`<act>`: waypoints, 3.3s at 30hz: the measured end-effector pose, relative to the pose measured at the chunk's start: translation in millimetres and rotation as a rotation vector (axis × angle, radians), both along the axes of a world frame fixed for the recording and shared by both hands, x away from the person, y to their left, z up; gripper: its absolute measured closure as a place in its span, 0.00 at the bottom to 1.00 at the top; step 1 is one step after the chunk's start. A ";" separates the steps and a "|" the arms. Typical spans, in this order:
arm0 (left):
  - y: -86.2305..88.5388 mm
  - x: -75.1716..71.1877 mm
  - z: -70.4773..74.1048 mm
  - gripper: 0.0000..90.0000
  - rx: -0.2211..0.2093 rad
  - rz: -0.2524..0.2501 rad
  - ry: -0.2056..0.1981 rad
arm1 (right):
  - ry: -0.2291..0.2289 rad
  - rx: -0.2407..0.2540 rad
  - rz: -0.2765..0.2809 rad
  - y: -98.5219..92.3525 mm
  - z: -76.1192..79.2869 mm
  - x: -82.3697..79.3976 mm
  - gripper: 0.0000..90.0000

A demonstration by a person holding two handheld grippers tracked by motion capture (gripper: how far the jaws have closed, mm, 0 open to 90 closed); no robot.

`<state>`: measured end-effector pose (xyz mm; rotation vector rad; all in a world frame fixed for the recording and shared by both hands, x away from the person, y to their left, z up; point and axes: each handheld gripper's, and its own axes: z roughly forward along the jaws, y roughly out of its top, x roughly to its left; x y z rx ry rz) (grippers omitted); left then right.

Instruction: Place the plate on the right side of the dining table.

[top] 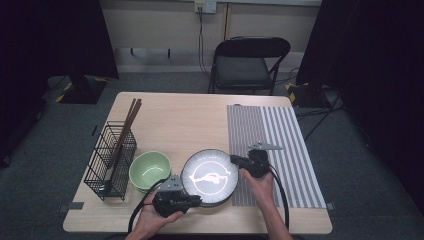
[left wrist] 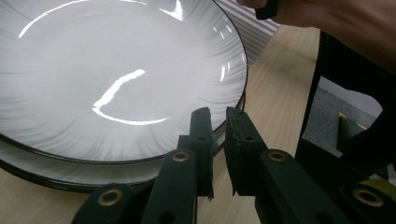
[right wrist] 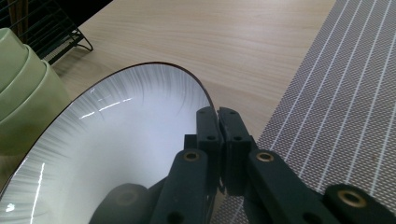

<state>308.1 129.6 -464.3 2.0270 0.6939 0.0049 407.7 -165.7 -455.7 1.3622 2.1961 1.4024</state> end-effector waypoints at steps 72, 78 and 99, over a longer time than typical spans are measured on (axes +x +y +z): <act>-1.0 9.4 -9.7 0.92 0.020 0.105 0.029 | 0.096 0.023 0.015 -10.6 -9.7 4.3 0.75; -1.1 9.5 -10.1 0.92 0.022 0.105 0.035 | 0.141 0.139 0.023 -17.8 -16.7 3.7 0.83; -4.0 9.7 -12.8 0.86 0.006 0.081 0.057 | 0.084 0.178 -0.001 -10.2 3.0 1.0 0.93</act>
